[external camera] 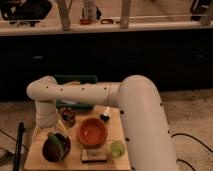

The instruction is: Place pepper in purple bowl

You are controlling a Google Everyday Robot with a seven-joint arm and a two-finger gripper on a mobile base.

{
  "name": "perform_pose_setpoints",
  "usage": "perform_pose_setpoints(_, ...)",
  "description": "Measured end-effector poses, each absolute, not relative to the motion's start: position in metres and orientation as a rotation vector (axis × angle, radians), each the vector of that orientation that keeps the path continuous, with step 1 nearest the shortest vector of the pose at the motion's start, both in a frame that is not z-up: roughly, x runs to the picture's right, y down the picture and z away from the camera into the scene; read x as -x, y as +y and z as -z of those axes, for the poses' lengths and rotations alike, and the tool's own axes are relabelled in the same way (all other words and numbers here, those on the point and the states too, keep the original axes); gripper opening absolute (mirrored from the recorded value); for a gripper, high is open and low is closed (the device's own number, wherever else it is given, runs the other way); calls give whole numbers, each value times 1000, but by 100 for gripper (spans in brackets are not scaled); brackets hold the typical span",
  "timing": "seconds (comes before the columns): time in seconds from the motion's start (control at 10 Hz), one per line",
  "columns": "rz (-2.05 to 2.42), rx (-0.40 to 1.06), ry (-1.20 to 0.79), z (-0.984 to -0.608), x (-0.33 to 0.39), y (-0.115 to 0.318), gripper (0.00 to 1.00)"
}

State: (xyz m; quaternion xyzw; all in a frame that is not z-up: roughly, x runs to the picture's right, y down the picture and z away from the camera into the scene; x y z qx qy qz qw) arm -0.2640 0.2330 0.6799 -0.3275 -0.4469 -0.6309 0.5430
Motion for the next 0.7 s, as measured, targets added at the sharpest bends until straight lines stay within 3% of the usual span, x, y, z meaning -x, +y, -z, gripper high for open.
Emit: perform_pose_setpoints(0.7, 1500, 774, -1067, -681, 264, 230, 80)
